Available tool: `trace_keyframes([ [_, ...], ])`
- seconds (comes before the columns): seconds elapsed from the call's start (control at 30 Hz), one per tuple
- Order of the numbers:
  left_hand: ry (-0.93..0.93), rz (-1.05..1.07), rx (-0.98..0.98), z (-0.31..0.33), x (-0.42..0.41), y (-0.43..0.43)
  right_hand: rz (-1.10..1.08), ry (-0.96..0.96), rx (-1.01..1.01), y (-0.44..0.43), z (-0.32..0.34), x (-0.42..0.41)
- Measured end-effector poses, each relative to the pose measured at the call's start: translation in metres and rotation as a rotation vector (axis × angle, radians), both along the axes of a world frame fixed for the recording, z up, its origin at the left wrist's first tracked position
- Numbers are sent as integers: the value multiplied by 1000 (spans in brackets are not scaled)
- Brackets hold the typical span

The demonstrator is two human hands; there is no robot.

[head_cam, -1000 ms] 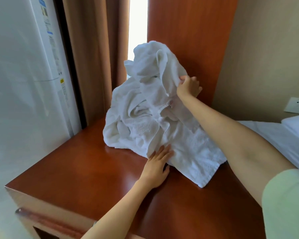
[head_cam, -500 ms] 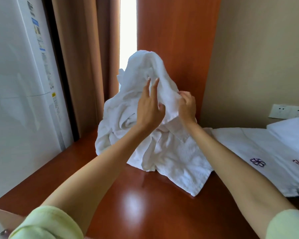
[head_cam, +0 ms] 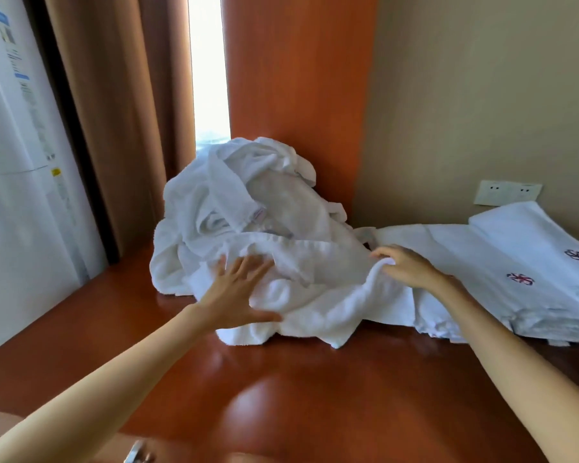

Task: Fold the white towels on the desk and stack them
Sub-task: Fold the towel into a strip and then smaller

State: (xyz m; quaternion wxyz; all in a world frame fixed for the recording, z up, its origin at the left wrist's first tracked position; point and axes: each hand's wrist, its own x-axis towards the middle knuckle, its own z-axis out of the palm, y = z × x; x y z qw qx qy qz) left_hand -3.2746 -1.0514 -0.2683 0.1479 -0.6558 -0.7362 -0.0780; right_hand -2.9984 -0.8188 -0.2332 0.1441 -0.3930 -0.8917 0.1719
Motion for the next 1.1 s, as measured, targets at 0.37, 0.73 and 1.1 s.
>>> trace_keyframes([
  [0.37,-4,257,-69,-24,-5,50,262,91,97,-60,-90,-74],
  [0.73,157,-39,14,-17,15,-4,67,341,664,-88,-94,-47],
  [1.1,-583,351,-61,-9,-10,-115,298,-278,267,-180,-65,12],
])
